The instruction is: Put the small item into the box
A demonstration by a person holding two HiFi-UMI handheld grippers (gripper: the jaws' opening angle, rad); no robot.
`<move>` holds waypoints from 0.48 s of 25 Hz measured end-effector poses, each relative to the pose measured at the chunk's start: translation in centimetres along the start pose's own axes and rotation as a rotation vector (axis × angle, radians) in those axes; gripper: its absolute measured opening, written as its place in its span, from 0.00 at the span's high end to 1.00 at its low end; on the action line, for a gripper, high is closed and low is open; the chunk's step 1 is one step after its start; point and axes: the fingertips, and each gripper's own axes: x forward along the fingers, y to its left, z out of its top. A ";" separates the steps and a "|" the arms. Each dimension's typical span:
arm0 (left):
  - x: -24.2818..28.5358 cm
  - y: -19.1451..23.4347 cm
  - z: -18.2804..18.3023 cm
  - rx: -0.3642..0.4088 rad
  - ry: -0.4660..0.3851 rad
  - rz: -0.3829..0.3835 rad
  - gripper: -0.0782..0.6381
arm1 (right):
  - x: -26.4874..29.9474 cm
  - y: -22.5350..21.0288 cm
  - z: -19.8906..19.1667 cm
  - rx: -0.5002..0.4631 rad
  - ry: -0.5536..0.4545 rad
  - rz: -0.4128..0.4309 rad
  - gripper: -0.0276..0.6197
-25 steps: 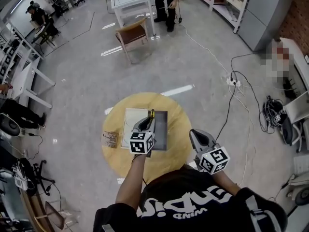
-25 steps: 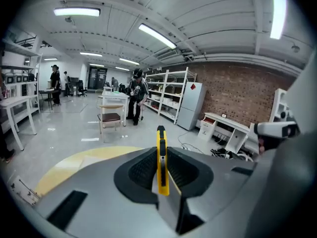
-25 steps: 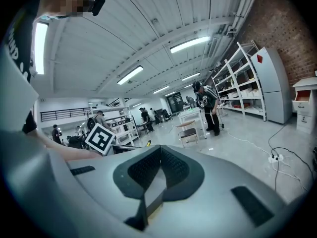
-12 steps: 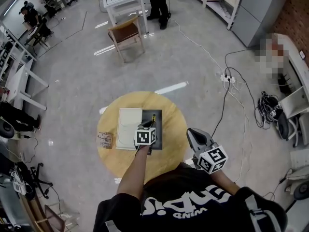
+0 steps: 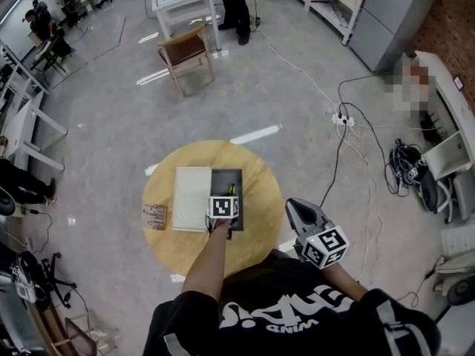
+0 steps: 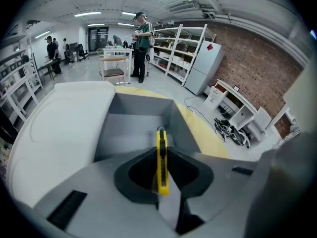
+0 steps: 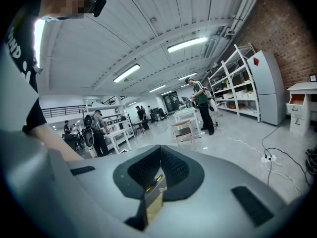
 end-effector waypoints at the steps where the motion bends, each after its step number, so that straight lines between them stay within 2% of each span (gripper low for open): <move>1: 0.2 0.1 -0.3 -0.002 0.008 0.005 0.80 | -0.1 -0.1 0.0 0.000 0.000 -0.003 0.95; 12: 1.8 0.3 -1.4 0.006 0.053 0.025 0.79 | -0.5 -0.6 0.1 -0.002 0.007 -0.020 0.95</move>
